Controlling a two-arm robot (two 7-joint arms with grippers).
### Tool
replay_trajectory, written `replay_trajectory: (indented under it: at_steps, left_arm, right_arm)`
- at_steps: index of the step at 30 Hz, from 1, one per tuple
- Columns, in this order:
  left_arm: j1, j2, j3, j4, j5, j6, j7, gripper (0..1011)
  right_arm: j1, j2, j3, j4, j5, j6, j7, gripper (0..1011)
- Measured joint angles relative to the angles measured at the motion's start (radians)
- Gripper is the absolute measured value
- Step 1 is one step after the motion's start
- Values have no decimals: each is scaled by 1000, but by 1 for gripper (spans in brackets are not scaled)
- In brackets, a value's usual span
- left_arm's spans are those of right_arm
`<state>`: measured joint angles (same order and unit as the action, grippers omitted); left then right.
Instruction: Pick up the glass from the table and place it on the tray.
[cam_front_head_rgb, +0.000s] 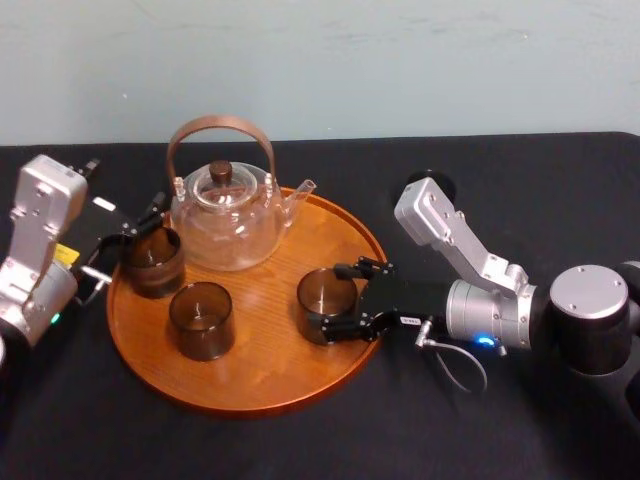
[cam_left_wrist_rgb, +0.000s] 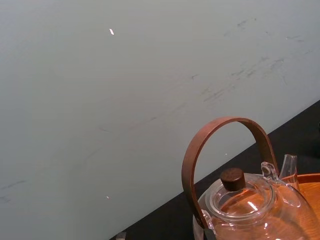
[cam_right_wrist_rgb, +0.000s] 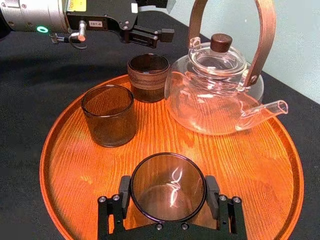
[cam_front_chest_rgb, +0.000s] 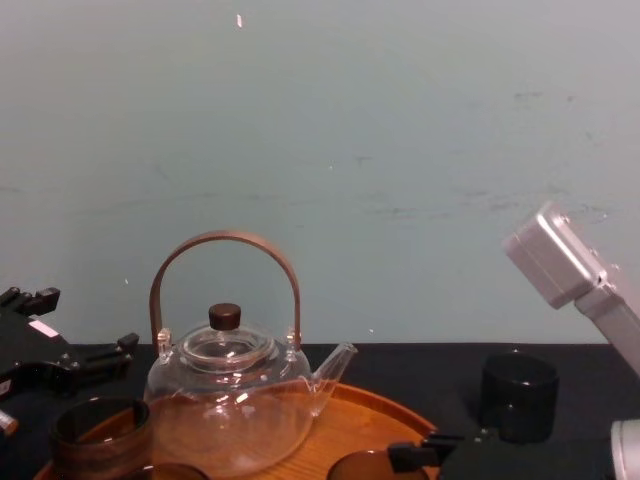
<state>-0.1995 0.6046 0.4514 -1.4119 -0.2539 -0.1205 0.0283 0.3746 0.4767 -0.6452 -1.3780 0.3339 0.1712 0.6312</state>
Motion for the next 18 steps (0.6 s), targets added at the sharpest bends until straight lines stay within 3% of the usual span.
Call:
replay_trajectory:
  at_steps: [5, 18]
  left_arm:
    - [0, 0, 0, 0, 0, 0, 0, 1001]
    - [0, 0, 0, 0, 0, 0, 0, 1001]
  right_arm:
    - [0, 0, 0, 0, 0, 0, 0, 1002]
    - [1, 0, 1, 1, 1, 0, 1, 1002]
